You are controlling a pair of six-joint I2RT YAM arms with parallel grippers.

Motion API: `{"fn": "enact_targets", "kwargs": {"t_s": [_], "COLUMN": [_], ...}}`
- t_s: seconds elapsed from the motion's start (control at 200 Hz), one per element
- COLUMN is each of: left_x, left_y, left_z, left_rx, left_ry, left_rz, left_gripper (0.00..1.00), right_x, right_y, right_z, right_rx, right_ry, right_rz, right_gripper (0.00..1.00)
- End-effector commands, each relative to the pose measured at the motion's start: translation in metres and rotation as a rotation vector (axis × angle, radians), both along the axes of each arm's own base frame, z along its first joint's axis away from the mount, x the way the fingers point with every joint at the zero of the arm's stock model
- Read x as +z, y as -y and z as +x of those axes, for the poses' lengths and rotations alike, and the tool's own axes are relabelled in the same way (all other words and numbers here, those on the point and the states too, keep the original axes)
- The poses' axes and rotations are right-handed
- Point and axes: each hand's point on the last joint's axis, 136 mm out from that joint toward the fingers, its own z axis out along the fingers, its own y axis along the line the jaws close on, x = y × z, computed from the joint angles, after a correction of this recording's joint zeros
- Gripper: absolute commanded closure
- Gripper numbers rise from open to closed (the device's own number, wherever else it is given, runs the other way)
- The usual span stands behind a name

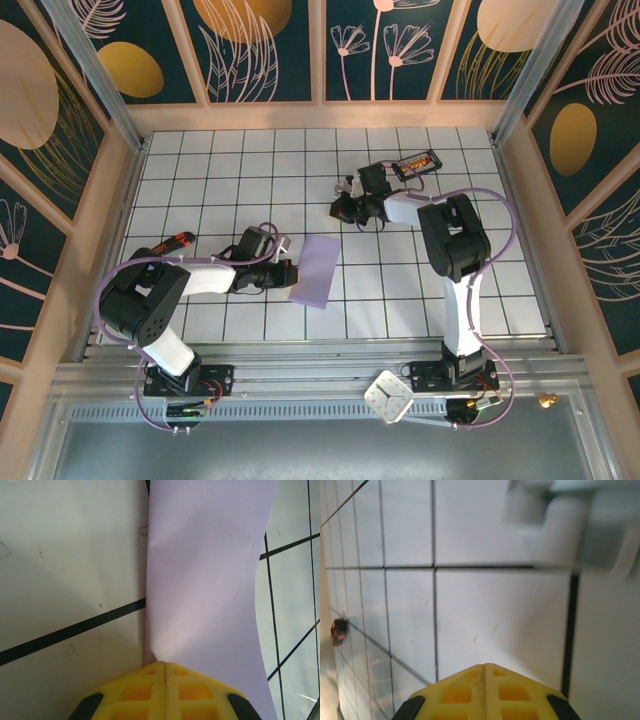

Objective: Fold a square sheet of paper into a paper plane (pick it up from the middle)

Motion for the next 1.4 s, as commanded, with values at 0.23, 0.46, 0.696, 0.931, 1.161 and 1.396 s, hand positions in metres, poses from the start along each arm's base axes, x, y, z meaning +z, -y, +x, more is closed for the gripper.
{"fn": "enact_targets", "kwargs": {"t_s": [0.23,0.46,0.696,0.931,1.161,1.396], "left_x": [-0.046,-0.042,-0.036,-0.037,-0.028,-0.040], "left_y": [-0.040,-0.039,-0.038,-0.041,-0.034,-0.039], "left_z": [-0.045,-0.042,-0.043,-0.052,-0.047,-0.055], "left_rx": [0.034,0.031,0.034,0.030,0.021,0.009], "left_ry": [-0.209,-0.196,-0.188,-0.203,-0.189,-0.211], "left_rz": [0.197,0.190,0.174,0.169,0.130,0.161], "left_gripper": [1.00,1.00,1.00,1.00,1.00,1.00], "right_x": [0.039,0.003,-0.037,-0.062,-0.071,-0.071], "right_y": [-0.066,-0.092,-0.070,-0.043,-0.033,-0.028], "right_z": [-0.083,-0.102,-0.091,-0.075,-0.064,-0.051], "right_rx": [0.193,0.245,0.195,0.129,0.103,0.096], "right_ry": [0.106,0.004,-0.053,-0.091,-0.104,-0.093], "right_rz": [0.023,0.065,-0.001,-0.080,-0.108,-0.132], "right_gripper": [1.00,1.00,1.00,1.00,1.00,1.00]}}
